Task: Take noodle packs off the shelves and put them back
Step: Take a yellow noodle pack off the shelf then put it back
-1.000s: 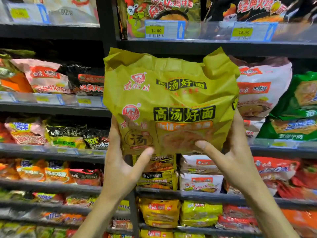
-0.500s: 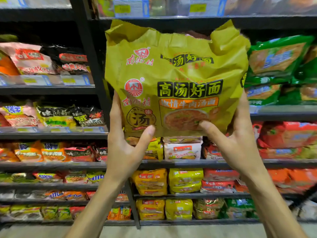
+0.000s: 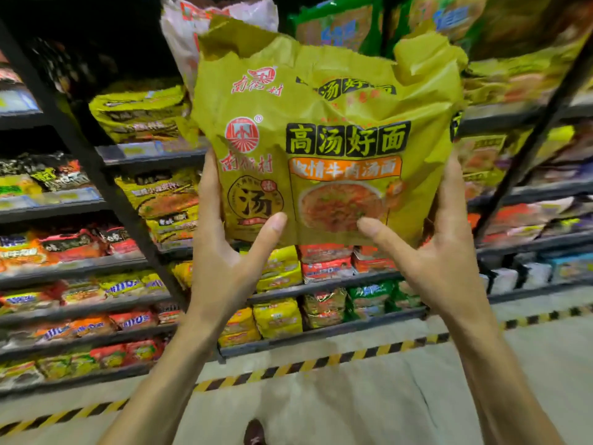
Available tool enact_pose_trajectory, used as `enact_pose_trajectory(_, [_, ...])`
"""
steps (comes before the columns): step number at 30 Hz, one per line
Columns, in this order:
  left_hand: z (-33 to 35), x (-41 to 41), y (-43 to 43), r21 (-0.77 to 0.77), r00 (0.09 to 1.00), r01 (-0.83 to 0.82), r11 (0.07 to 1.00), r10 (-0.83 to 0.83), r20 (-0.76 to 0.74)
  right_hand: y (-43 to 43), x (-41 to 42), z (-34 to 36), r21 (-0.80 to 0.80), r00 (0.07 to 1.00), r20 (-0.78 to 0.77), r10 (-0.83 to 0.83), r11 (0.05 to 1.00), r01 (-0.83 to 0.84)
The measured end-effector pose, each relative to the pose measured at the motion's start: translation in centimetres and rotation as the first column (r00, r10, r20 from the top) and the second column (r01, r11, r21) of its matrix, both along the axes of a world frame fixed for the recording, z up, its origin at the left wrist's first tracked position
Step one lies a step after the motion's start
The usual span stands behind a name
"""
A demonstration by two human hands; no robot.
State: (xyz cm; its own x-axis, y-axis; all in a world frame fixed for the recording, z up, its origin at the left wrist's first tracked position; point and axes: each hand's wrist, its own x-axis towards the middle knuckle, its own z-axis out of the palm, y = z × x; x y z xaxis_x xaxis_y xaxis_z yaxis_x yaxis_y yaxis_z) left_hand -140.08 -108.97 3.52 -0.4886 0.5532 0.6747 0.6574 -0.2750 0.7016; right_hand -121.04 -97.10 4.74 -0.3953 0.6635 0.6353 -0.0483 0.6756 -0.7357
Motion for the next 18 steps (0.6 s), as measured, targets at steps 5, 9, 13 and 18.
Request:
enact_pose_trajectory(5, [-0.7,6.0,2.4,-0.032,0.994,0.107,0.994,-0.107,0.019,0.7,7.3,-1.2,-0.065,0.996,0.001,-0.091,0.994,0.091])
enact_pose_trajectory(9, [-1.3,9.7,5.3,-0.068,0.983,0.181,0.981,-0.178,0.048,1.9,11.7,-1.7,-0.124,0.991,0.002,-0.137,0.983,0.136])
enact_pose_trajectory(13, [-1.7,12.5,9.0,-0.074,0.965,0.258,0.963,-0.255,0.057,3.9,15.2,-1.8,-0.143,0.975,0.001,-0.222,0.965,0.220])
enact_pose_trajectory(18, [-1.8,17.2,15.1,-0.031,0.909,0.401,0.915,-0.394,0.139,7.9,20.3,-1.4,-0.109,0.950,0.011,-0.313,0.944,0.312])
